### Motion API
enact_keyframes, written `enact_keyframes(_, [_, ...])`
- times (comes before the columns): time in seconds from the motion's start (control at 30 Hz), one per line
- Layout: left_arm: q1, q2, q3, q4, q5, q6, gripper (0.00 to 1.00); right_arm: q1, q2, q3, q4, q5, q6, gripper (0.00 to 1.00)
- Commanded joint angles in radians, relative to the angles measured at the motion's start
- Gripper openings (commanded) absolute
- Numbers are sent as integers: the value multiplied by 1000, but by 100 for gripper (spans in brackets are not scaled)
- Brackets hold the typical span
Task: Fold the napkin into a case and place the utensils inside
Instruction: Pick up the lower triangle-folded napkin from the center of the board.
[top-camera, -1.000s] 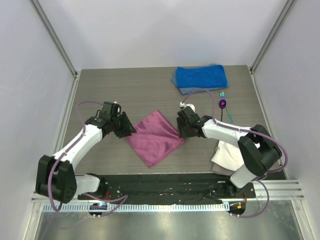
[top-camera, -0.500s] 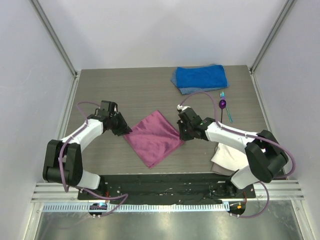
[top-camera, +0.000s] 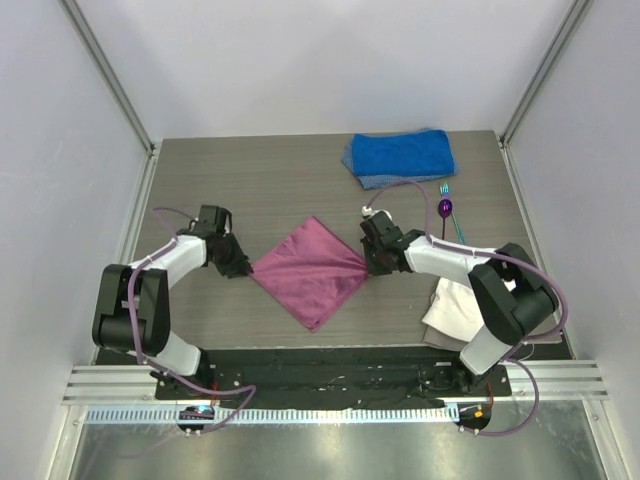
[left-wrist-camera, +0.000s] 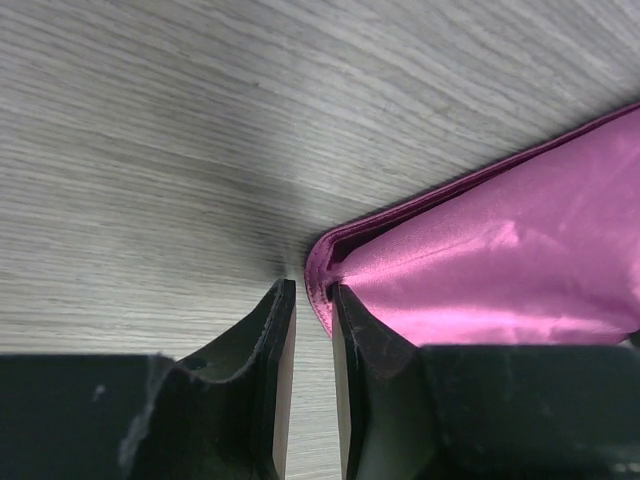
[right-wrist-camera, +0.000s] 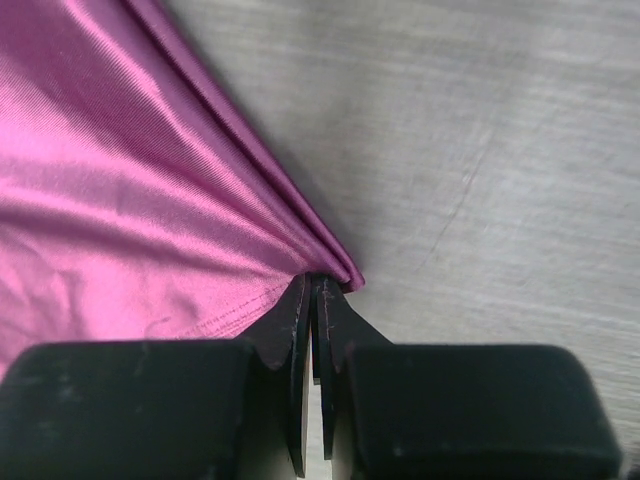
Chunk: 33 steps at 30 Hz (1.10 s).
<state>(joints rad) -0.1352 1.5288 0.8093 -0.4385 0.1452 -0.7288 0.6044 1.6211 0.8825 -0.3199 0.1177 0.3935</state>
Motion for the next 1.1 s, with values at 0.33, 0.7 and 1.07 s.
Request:
enact_keyframes(0.33, [-3, -444, 4, -128, 53, 14, 49, 210, -104, 189, -283, 286, -64, 60])
enact_keyframes(0.7, [-4, -674, -303, 156, 303, -233, 54, 518, 3, 289, -255, 105, 19, 66])
enact_keyframes(1.07, [-4, -762, -364, 107, 303, -227, 56, 587, 91, 248, -114, 51, -24, 54])
